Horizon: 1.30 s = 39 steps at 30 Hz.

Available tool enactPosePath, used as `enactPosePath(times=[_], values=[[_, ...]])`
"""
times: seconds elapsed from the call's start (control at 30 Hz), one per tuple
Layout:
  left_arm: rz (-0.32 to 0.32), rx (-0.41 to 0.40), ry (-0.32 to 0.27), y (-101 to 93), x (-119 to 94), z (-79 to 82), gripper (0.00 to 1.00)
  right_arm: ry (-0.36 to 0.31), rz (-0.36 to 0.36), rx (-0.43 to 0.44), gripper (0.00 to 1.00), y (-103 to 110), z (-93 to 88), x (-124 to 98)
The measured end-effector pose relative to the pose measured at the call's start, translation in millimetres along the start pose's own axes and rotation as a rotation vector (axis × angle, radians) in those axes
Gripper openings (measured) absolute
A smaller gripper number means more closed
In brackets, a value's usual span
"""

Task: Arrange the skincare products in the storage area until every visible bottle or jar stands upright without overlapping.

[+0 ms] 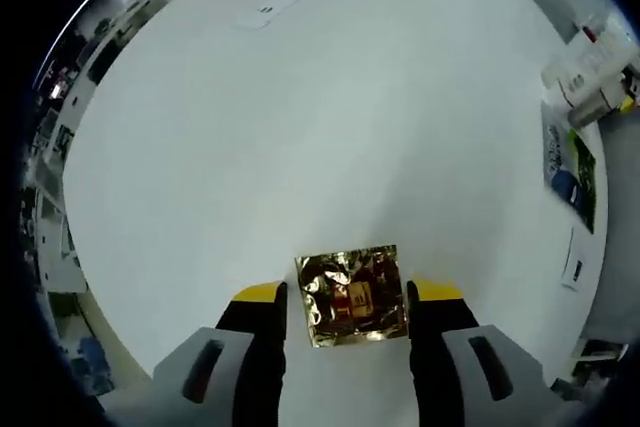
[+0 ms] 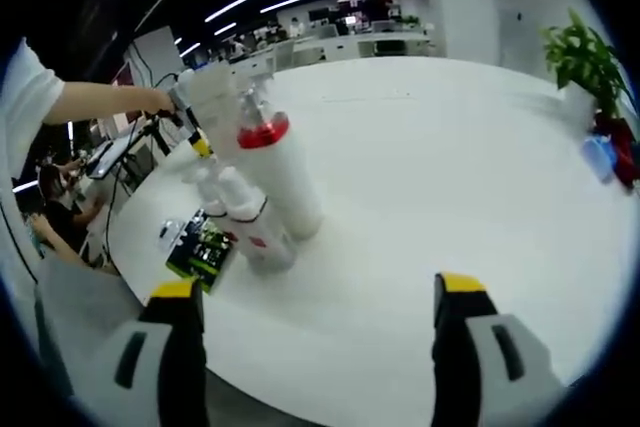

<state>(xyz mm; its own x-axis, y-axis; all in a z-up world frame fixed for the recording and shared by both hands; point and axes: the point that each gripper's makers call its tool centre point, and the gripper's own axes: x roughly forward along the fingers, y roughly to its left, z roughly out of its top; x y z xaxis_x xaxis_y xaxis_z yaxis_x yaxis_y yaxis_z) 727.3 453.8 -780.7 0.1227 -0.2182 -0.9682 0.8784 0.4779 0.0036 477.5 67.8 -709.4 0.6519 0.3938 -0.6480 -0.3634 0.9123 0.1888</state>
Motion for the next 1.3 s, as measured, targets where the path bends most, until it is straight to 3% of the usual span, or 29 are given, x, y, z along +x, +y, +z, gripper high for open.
enactPosePath(times=[0.1, 0.4, 0.57, 0.83, 1.3], values=[[-0.003, -0.001, -0.010, 0.6, 0, 1.3, 0.37, 0.002, 0.002, -0.003, 0.95, 1, 0.1, 1], [-0.016, -0.012, -0.013, -3.4, -1, 1.2, 0.37, -0.005, 0.003, -0.007, 0.95, 1, 2.6, 0], [-0.018, 0.023, -0.013, -13.8, -14, 2.2, 0.37, -0.010, 0.002, -0.009, 0.95, 1, 4.9, -1], [-0.014, 0.142, 0.015, -33.9, -30, 3.1, 0.37, -0.028, 0.012, -0.023, 0.95, 5, 11.3, -3], [-0.037, 0.373, 0.079, -87.4, -53, 7.7, 0.36, -0.060, 0.016, -0.039, 0.96, 7, 19.1, -11]])
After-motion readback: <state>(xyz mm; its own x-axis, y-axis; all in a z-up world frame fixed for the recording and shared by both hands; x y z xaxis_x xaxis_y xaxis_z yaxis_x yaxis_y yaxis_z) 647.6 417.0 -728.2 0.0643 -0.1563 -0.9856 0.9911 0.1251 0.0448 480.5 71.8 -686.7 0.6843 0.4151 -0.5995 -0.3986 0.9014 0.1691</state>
